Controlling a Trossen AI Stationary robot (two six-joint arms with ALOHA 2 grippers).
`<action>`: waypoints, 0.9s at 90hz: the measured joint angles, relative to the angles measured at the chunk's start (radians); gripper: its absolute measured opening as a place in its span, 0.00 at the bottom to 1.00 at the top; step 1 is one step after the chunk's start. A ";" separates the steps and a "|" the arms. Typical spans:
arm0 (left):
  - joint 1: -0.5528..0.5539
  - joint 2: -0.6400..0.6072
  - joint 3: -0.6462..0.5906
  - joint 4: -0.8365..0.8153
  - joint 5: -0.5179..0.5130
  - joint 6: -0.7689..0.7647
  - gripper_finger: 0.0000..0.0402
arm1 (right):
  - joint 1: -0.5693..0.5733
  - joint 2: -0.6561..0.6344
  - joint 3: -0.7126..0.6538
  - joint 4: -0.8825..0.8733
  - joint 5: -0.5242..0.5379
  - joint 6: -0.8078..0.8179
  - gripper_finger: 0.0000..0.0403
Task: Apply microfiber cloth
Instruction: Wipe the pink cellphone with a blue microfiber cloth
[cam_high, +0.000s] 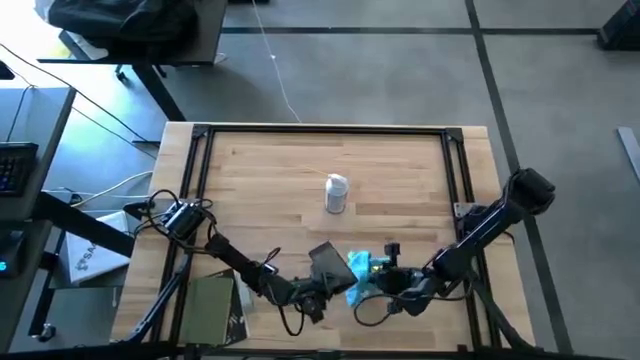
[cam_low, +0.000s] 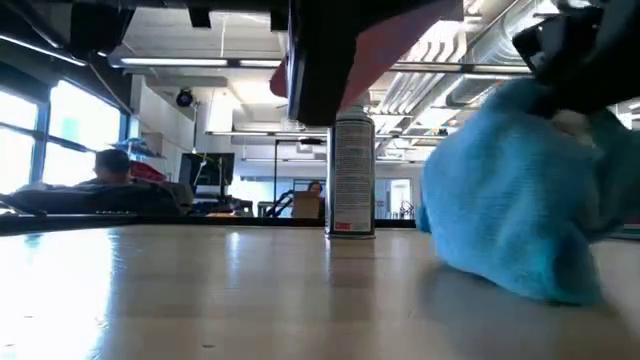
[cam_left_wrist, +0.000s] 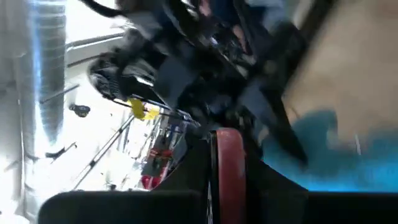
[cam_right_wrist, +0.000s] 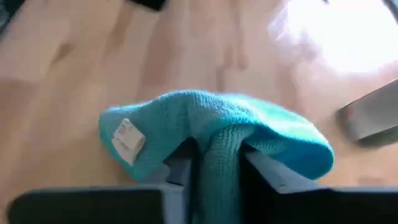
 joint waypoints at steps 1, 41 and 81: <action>0.000 0.000 0.000 0.014 0.003 -0.010 0.04 | 0.000 -0.001 0.000 0.006 0.010 -0.011 0.26; 0.069 -0.013 0.017 0.321 0.239 -0.518 0.04 | -0.055 -0.054 0.002 0.397 0.076 -0.461 0.37; 0.093 -0.014 0.034 0.320 0.364 -0.553 0.04 | -0.073 -0.073 0.002 0.425 0.048 -0.519 0.35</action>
